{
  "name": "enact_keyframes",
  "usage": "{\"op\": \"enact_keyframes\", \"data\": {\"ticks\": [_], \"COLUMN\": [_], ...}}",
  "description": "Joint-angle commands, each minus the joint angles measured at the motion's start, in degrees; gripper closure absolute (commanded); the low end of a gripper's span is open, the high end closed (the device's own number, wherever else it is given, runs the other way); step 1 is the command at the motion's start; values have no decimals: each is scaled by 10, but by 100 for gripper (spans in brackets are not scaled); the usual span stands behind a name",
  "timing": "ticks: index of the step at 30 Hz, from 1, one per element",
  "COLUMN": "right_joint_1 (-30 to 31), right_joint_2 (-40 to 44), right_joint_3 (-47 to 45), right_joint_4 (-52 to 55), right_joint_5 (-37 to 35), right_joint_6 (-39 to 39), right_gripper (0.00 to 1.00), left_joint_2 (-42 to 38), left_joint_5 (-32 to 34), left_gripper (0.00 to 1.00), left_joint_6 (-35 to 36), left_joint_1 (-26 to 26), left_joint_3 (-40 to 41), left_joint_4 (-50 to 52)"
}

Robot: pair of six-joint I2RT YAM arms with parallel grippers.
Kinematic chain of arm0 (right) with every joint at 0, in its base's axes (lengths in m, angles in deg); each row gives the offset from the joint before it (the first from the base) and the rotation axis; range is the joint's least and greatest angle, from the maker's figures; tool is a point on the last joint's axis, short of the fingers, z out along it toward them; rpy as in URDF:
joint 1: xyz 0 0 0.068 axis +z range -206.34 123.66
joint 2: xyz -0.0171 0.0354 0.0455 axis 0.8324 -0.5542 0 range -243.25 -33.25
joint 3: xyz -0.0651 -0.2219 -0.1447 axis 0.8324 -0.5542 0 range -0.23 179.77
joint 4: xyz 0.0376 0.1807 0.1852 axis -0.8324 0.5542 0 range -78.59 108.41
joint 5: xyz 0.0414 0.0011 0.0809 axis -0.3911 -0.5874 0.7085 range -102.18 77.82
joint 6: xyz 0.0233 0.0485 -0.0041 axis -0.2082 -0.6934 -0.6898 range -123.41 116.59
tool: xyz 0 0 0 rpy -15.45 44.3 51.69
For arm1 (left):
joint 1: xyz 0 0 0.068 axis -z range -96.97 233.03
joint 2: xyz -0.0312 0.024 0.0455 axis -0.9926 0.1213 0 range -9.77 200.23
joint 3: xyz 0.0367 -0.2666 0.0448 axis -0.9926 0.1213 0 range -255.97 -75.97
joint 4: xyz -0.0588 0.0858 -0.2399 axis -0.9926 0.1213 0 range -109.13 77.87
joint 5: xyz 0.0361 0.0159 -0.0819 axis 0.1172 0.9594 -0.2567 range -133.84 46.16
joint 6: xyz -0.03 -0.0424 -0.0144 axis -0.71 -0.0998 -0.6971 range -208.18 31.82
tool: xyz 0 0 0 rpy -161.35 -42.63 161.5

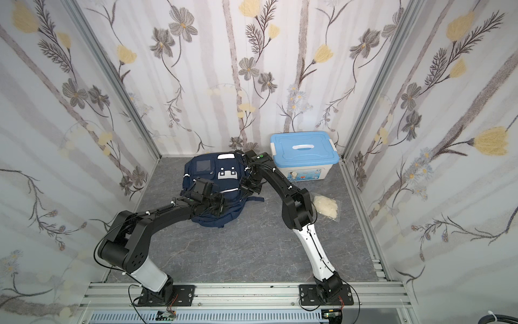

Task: Zip up the backpack
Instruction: Zip the zipper on the backpack.

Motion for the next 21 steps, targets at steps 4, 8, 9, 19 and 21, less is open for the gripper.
{"op": "enact_keyframes", "data": {"ticks": [4, 8, 9, 19, 21], "right_joint_1": [-3, -28, -37, -66, -56], "right_joint_2": [6, -7, -19, -100, -85], "right_joint_3": [2, 12, 31, 155, 143], "right_joint_4": [1, 1, 2, -13, -13], "right_joint_5": [-8, -32, -44, -41, -46], "right_joint_6": [-3, 8, 13, 21, 32], "right_gripper": [100, 100, 100, 100, 100], "left_joint_2": [22, 7, 1, 1, 2], "left_joint_5": [-5, -16, -21, -36, -26], "left_gripper": [100, 100, 100, 100, 100], "left_joint_6": [-7, 17, 22, 86, 100], "left_joint_1": [12, 12, 12, 8, 8], "left_joint_3": [5, 7, 9, -20, -51], "left_joint_4": [-24, 6, 16, 95, 96]}}
